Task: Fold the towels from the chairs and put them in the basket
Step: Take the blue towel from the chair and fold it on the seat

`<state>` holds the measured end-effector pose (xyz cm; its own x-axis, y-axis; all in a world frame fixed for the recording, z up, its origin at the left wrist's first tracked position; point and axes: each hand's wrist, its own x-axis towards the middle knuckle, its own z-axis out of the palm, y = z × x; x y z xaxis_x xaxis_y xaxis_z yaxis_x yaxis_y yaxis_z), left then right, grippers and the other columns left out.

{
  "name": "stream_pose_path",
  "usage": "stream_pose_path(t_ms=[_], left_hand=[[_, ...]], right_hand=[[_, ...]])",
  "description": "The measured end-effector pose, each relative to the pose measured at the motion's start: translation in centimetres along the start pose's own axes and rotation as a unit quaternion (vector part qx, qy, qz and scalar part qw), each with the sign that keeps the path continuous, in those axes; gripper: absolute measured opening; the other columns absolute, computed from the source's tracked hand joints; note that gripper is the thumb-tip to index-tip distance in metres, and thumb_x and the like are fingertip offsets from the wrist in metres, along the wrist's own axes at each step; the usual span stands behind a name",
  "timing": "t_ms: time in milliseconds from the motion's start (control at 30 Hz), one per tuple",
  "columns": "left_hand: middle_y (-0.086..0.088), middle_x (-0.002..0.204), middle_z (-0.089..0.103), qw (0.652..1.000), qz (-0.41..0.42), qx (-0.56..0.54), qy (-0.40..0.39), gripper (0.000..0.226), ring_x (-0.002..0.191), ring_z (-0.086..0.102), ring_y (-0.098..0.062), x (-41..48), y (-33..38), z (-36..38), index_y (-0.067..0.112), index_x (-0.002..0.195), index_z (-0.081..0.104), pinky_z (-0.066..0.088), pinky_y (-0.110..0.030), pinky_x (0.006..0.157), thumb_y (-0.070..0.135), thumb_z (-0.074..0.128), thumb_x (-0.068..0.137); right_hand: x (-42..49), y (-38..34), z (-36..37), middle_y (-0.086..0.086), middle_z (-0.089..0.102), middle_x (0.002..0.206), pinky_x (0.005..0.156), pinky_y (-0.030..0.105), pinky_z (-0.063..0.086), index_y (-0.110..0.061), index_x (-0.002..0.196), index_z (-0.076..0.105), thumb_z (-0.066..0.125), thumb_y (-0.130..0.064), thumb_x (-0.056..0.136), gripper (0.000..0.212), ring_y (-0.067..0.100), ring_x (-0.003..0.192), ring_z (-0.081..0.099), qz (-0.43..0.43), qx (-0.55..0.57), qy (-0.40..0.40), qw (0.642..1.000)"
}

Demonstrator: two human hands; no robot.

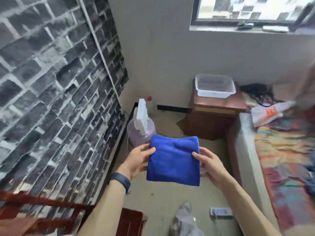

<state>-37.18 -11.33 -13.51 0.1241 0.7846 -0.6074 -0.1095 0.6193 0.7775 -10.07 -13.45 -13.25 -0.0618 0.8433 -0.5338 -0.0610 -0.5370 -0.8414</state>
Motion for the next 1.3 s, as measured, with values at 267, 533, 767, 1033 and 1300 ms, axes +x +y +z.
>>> stream_pose_path(t_ms=[267, 533, 767, 1033, 1300], left_hand=[[0.001, 0.105, 0.075, 0.998, 0.009, 0.043, -0.048, 0.025, 0.087, 0.072, -0.013, 13.2, 12.1, 11.8, 0.019, 0.12, 0.066, 0.053, -0.029, 0.072, 0.024, 0.063, 0.096], [0.003, 0.107, 0.075, 0.994, 0.014, 0.08, -0.072, 0.022, 0.092, 0.071, -0.013, 25.5, 20.8, 20.3, 0.022, 0.114, 0.07, 0.054, -0.032, 0.074, 0.03, 0.066, 0.094], [0.003, 0.101, 0.076, 0.992, -0.009, 0.087, -0.086, 0.018, 0.086, 0.07, -0.015, 38.4, 26.1, 25.3, 0.02, 0.11, 0.07, 0.053, -0.036, 0.083, 0.029, 0.065, 0.095], [-0.005, 0.112, 0.074, 0.987, -0.101, 0.109, -0.061, 0.023, 0.099, 0.07, -0.023, 52.4, 29.3, 29.3, 0.015, 0.116, 0.069, 0.054, -0.04, 0.087, 0.025, 0.061, 0.097], [-0.012, 0.107, 0.073, 0.973, -0.192, 0.125, -0.019, 0.03, 0.088, 0.067, -0.025, 61.5, 29.3, 31.3, 0.003, 0.112, 0.069, 0.052, -0.036, 0.079, 0.005, 0.056, 0.086]], right_hand=[[10.2, -10.4, -11.0, 0.002, 0.076, 0.107, 0.063, 0.038, 0.058, -0.025, 0.117, 0.067, 0.07, -0.024, 0.092, 0.025, 0.023, 0.091, 0.074, -0.034, 0.038, 0.06, 0.997], [21.0, -18.8, -19.9, 0.001, 0.076, 0.106, 0.067, 0.039, 0.059, -0.027, 0.115, 0.068, 0.071, -0.025, 0.09, 0.026, 0.024, 0.096, 0.073, -0.057, 0.047, 0.112, 0.991], [32.3, -23.8, -25.8, -0.005, 0.076, 0.107, 0.067, 0.036, 0.057, -0.03, 0.111, 0.069, 0.07, -0.029, 0.092, 0.02, 0.02, 0.096, 0.073, -0.032, 0.046, 0.138, 0.989], [44.6, -25.6, -30.7, -0.004, 0.075, 0.109, 0.07, 0.039, 0.059, -0.027, 0.11, 0.07, 0.067, -0.036, 0.094, 0.019, 0.019, 0.101, 0.072, 0.051, 0.023, 0.162, 0.985], [55.4, -25.1, -34.5, -0.001, 0.074, 0.108, 0.07, 0.039, 0.06, -0.022, 0.114, 0.066, 0.064, -0.037, 0.095, 0.025, 0.022, 0.097, 0.072, 0.176, -0.015, 0.143, 0.974]])
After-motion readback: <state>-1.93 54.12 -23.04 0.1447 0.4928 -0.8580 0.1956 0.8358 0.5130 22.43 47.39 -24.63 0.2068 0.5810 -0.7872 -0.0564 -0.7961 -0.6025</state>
